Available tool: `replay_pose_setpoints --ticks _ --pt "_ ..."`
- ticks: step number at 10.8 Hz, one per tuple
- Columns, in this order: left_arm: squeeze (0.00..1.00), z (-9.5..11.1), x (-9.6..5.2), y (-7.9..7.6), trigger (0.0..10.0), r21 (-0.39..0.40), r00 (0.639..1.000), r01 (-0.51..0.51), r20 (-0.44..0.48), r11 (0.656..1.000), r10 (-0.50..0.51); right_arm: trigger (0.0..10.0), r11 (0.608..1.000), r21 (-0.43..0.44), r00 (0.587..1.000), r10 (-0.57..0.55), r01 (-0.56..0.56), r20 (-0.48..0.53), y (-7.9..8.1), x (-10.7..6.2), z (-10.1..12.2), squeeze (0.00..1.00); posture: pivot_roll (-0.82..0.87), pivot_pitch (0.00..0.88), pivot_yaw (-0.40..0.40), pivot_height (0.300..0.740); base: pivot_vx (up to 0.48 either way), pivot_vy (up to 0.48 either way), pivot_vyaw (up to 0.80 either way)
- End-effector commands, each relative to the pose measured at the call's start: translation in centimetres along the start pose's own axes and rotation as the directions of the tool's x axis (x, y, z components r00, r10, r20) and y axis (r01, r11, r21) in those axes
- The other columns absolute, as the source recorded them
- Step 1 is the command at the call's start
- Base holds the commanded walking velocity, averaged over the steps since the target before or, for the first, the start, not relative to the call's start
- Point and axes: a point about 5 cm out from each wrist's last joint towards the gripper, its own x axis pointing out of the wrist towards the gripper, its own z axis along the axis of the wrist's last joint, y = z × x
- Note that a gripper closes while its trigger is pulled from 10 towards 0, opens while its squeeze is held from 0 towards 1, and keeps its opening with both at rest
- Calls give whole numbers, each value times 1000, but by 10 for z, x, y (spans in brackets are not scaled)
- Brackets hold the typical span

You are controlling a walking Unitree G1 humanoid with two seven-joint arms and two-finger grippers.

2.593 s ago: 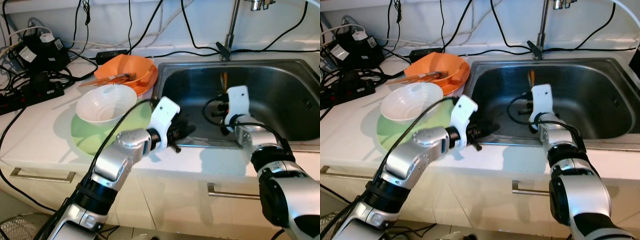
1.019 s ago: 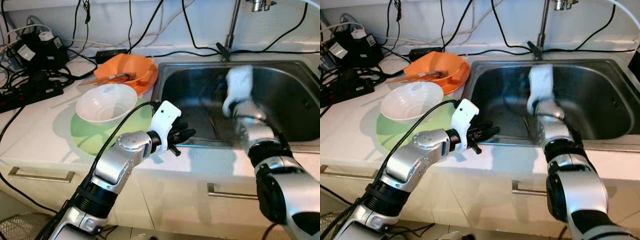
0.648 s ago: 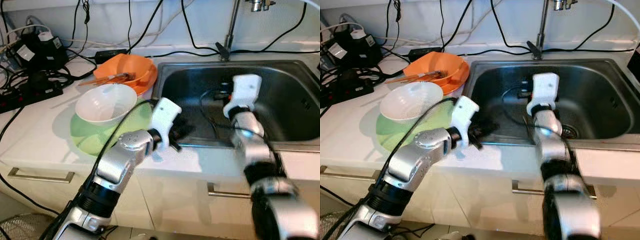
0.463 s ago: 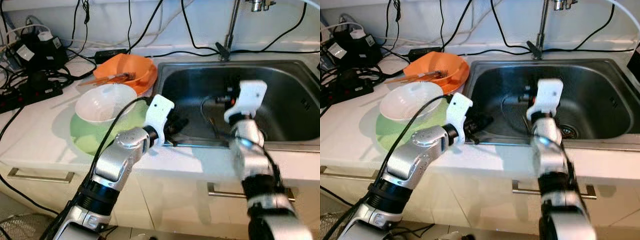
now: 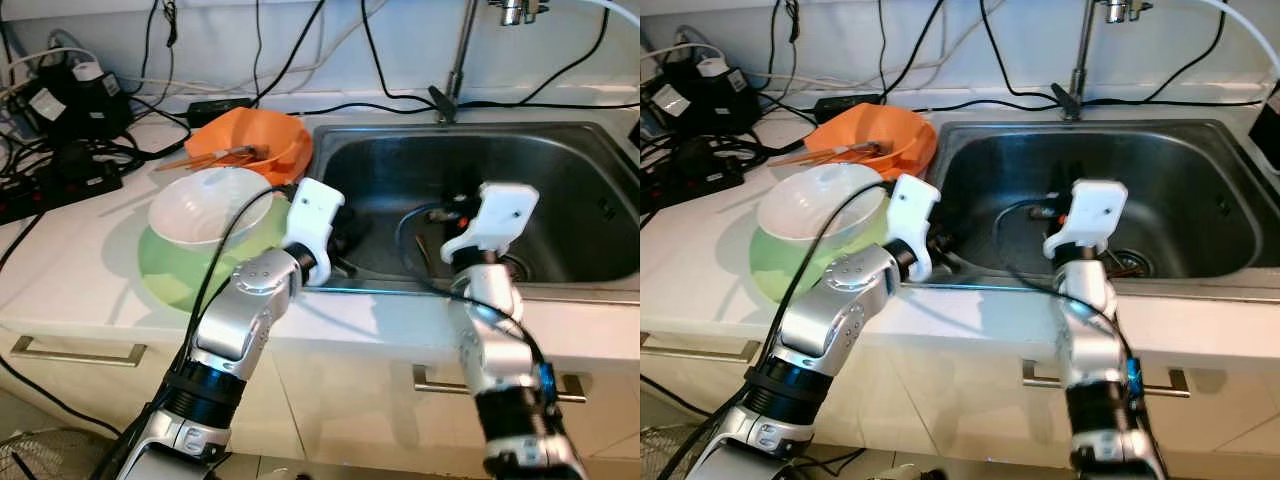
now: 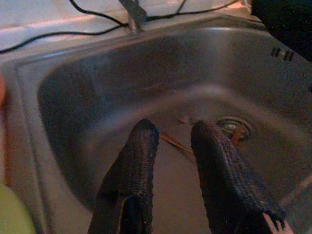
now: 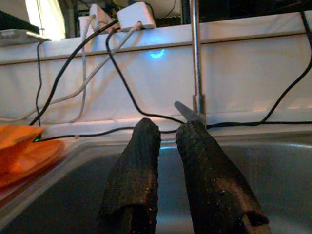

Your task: Kitchen organization

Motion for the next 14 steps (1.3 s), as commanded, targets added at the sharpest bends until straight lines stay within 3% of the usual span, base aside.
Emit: replay_pose_setpoints --ticks 1,3,6,9,12,14 --pt "0 4 0 6 10000 7 999 -32 20 999 32 10000 1000 2 1000 8 -8 7 5 0 4 0 26 0 86 740 0 0 0" --pt "0 8 1 9 10000 29 987 -113 117 993 109 10000 1000 -1 1000 10 -10 -5 9 -9 6 0 19 0 88 740 0 0 0" --pt "0 5 -1 9 10000 -3 959 -181 221 983 177 10000 999 -23 999 31 -32 -44 20 -19 -4 0 18 0 89 740 0 0 0" --pt "0 26 -5 14 10000 13 919 -232 331 973 214 10000 999 -15 997 30 -31 -71 27 -20 -11 0 29 0 88 740 0 0 0" --pt "0 87 -25 52 10000 1 803 -393 487 919 343 10000 999 -24 997 35 -37 -74 28 -16 -11 0 39 0 80 740 0 0 0" --pt "0 104 -44 79 10000 -15 746 -502 498 864 442 10000 999 -24 997 36 -38 -74 29 -15 -11 0 45 0 79 740 0 0 0"
